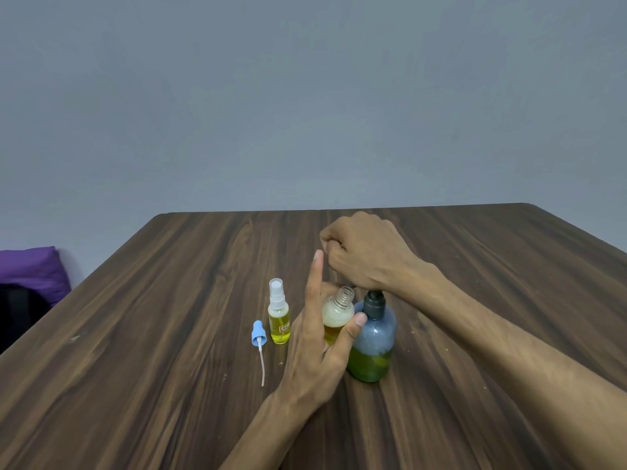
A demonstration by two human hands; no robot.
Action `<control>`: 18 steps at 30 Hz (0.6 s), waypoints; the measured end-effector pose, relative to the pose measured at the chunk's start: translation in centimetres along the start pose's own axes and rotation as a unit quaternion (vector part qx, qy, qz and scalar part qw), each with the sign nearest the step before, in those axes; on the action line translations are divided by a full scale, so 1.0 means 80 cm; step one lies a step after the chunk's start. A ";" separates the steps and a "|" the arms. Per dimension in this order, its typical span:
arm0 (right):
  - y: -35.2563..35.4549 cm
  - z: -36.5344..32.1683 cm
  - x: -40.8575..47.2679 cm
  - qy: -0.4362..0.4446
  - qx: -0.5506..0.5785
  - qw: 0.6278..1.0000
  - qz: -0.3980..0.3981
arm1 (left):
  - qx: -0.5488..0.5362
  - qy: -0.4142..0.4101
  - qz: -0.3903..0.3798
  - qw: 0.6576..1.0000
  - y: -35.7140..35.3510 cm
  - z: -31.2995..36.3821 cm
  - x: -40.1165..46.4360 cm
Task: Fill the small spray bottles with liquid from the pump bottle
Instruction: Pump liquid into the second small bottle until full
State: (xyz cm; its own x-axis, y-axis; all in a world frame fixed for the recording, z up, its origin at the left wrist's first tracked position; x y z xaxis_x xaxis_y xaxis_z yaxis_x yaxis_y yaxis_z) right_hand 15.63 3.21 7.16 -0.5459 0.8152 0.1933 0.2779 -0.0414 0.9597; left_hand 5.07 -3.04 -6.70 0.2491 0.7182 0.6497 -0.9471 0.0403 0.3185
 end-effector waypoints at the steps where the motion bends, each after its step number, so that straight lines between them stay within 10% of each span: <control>1: -0.002 0.000 0.000 -0.005 0.002 1.000 -0.003 | -0.002 -0.003 0.003 1.000 0.000 0.001 0.000; 18: 0.000 -0.003 -0.002 -0.001 -0.006 1.000 -0.009 | 0.013 0.005 0.000 1.000 0.000 0.000 -0.001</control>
State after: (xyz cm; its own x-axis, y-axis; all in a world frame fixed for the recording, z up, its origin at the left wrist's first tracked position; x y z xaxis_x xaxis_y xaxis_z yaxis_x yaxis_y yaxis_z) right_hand 15.57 2.94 7.20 -0.5494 0.8170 0.1753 0.2577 -0.0338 0.9656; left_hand 5.04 -3.09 -6.72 0.2461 0.7250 0.6433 -0.9418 0.0222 0.3353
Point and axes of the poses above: each hand's wrist, its own x-axis towards the middle knuckle, its own y-axis out of the back of the hand, z = x × y, the point moved 1 cm from there along x, towards the middle knuckle, and after that the axes turned 15 degrees about -z, right-handed, at the moved point
